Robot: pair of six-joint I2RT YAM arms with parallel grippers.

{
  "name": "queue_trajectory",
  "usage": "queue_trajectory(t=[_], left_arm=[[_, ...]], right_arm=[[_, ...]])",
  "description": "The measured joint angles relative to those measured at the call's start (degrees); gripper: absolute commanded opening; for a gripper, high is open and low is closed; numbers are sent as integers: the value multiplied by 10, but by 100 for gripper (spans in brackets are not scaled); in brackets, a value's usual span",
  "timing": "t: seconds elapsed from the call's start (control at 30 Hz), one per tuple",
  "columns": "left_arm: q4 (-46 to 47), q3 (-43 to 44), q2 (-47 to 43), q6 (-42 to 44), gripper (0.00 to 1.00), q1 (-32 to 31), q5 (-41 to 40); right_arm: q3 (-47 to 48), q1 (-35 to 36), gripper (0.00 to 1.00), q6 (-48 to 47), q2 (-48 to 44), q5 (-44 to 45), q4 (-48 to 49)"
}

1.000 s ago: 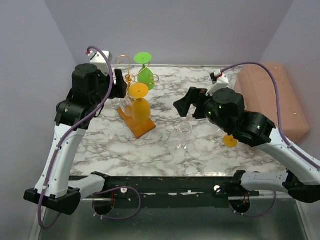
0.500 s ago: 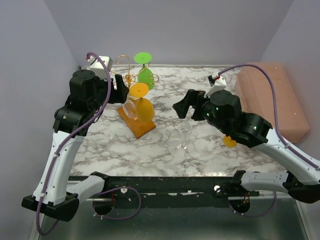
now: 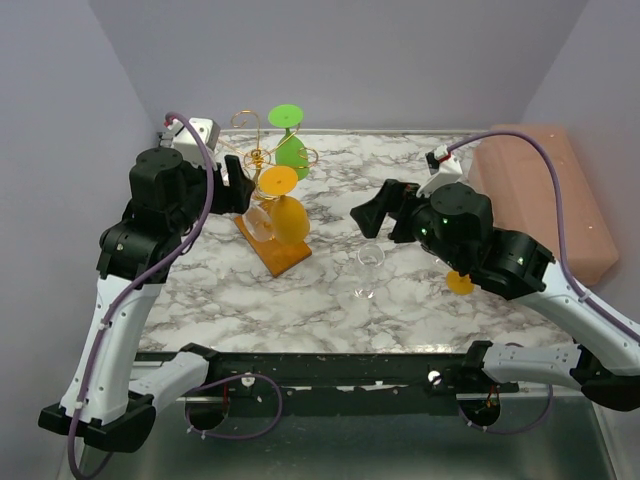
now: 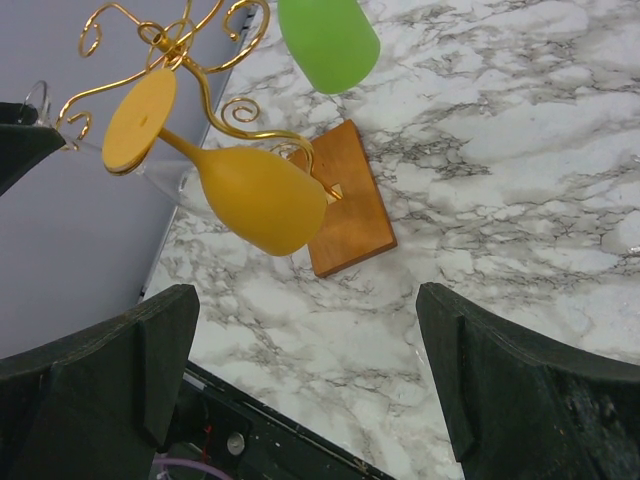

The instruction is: Take the wine glass off the wine glass rack

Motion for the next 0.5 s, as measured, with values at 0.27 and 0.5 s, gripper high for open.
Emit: queue_trajectory(t=[0.27, 0.5], left_arm=[[-26, 3, -23, 0, 41, -2, 1], [-35, 6, -31, -4, 40, -2, 8]], right_arm=[[-1, 0, 100, 0, 0, 0, 5], [-10, 0, 100, 0, 0, -4, 18]])
